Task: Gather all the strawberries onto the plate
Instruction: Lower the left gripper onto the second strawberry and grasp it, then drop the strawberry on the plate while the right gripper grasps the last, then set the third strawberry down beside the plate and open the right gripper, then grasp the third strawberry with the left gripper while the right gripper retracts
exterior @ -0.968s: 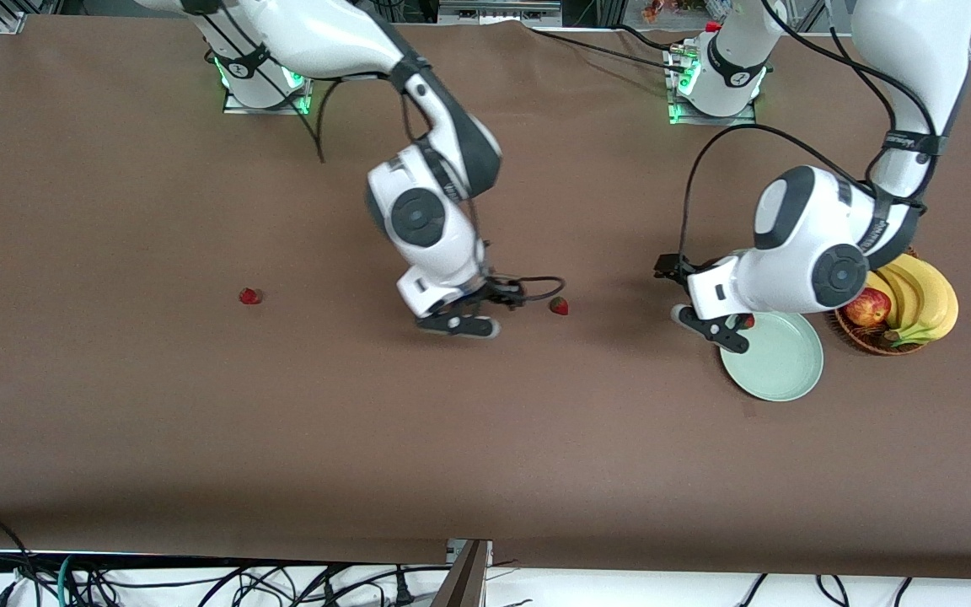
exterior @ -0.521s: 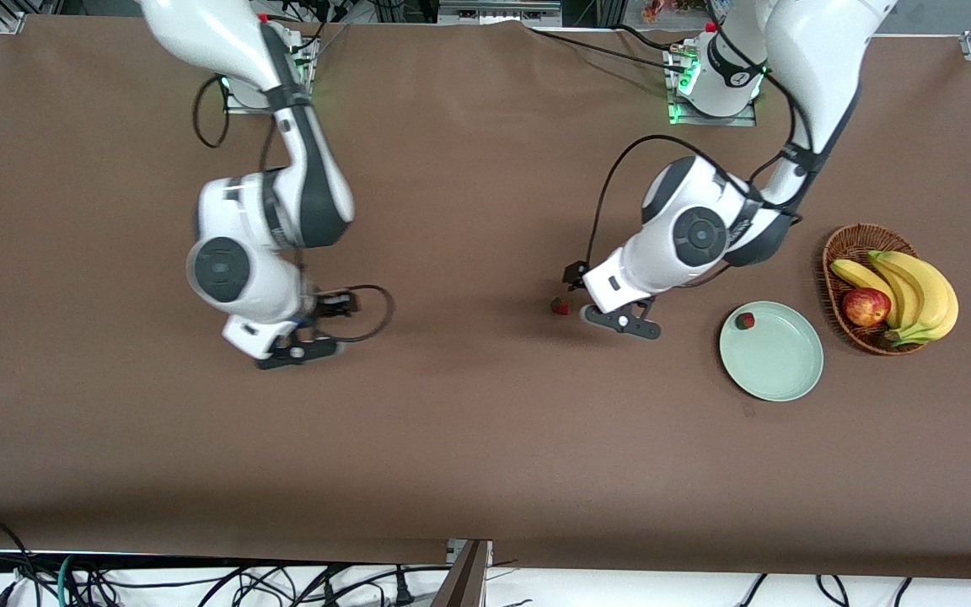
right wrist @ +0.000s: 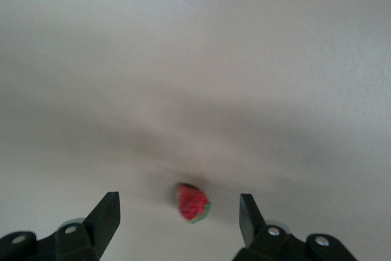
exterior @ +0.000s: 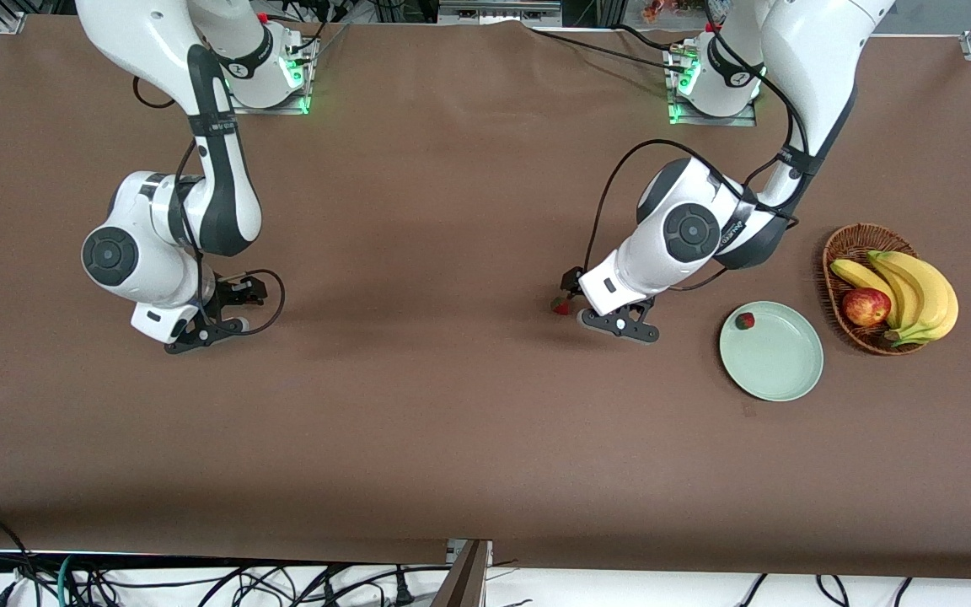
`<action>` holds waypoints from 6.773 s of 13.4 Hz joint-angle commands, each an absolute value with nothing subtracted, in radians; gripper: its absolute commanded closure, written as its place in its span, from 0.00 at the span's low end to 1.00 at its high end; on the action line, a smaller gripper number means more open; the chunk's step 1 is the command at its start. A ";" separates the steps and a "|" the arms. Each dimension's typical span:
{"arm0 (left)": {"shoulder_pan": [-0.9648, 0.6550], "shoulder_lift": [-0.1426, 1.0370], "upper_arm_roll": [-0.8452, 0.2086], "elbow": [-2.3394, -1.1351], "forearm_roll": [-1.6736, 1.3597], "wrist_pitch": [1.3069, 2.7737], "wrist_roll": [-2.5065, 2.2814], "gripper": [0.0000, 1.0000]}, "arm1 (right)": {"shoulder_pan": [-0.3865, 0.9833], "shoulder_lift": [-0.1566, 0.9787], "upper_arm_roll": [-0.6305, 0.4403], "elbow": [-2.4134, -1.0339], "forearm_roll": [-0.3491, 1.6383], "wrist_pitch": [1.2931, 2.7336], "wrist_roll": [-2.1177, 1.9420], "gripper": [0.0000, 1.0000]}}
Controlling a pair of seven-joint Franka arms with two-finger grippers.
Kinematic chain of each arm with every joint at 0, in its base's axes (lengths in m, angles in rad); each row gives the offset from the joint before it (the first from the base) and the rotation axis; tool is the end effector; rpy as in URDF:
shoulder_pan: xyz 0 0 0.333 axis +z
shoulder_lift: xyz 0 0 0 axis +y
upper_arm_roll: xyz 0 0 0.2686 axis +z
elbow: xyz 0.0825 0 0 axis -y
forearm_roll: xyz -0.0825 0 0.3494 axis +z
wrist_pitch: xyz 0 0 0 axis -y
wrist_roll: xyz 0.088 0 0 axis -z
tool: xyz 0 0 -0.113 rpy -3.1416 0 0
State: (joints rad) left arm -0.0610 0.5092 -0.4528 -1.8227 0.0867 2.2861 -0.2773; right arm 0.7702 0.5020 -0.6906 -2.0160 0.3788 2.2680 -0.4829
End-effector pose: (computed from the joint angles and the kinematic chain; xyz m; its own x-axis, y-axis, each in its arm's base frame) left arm 0.5303 -0.2804 0.2567 0.9697 -0.2422 -0.0326 -0.2351 -0.9610 0.1453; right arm 0.5440 0.0536 0.2203 0.9361 0.3342 -0.1094 0.3363 -0.9418 0.0006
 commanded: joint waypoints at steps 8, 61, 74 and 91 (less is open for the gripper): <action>-0.083 0.479 -0.457 -1.819 0.192 2.231 -0.408 0.00 | 0.779 0.489 -0.678 -2.181 0.491 2.440 -0.568 0.24; 0.397 0.603 -0.460 -1.782 0.276 2.152 0.899 0.01 | 1.005 0.895 -0.197 -1.330 0.788 2.629 0.954 0.79; 0.368 0.512 -0.575 -1.669 0.160 1.881 0.474 0.00 | 1.025 0.910 -0.178 -1.281 0.776 2.750 1.117 0.00; 0.029 0.716 -0.538 -1.885 0.337 2.631 -0.291 0.00 | 1.023 0.476 -0.807 -1.552 0.560 1.779 0.283 0.00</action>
